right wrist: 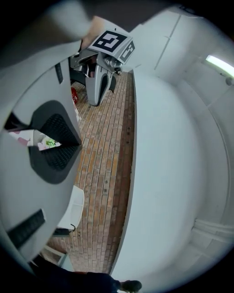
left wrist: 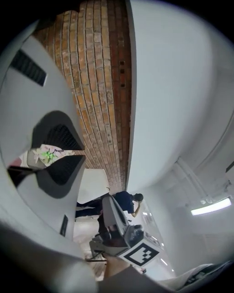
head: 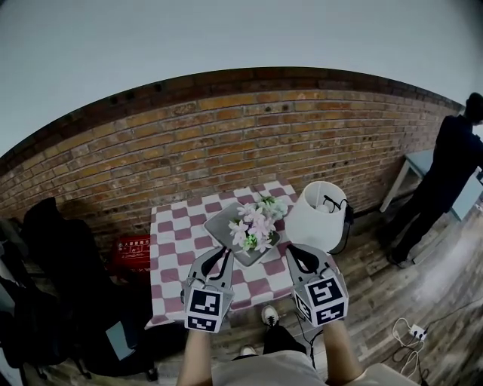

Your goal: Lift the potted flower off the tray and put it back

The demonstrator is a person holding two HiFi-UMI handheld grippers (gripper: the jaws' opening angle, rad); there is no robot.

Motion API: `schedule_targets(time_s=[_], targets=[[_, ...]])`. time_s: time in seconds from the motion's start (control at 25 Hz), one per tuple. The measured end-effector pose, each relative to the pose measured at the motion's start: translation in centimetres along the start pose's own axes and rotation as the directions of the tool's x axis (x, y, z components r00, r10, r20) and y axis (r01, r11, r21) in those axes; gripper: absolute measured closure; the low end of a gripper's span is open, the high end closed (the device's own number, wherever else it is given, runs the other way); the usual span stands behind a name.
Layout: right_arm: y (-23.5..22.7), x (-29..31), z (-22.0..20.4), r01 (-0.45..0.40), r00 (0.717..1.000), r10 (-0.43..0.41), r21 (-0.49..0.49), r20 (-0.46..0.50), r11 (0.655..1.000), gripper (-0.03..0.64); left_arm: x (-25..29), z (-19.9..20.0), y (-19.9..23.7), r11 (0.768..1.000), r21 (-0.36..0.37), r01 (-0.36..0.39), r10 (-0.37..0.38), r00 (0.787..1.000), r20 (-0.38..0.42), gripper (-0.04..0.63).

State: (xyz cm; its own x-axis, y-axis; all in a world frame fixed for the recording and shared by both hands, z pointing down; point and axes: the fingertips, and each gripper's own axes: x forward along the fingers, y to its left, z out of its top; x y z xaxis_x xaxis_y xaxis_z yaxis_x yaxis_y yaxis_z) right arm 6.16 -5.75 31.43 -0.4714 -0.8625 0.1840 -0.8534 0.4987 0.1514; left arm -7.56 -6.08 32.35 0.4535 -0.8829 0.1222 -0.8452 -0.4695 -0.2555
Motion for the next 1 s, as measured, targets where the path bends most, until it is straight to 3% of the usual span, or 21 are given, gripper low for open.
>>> schedule_targets(time_s=[0.24,1.0], targets=[[0.0,0.2,0.3,0.013,1.0,-0.015,-0.106,-0.02,0.994,0.597,0.1,1.2,0.1,1.0,-0.012,0.002,-0.002,1.0,0.003,0.586],[0.3,3.4,-1.6,-0.024,0.997,0.016,-0.11,-0.079,0.994,0.597,2.1,-1.0,0.4,0.999,0.046,0.021,-0.017,0.997,-0.072,0.588]])
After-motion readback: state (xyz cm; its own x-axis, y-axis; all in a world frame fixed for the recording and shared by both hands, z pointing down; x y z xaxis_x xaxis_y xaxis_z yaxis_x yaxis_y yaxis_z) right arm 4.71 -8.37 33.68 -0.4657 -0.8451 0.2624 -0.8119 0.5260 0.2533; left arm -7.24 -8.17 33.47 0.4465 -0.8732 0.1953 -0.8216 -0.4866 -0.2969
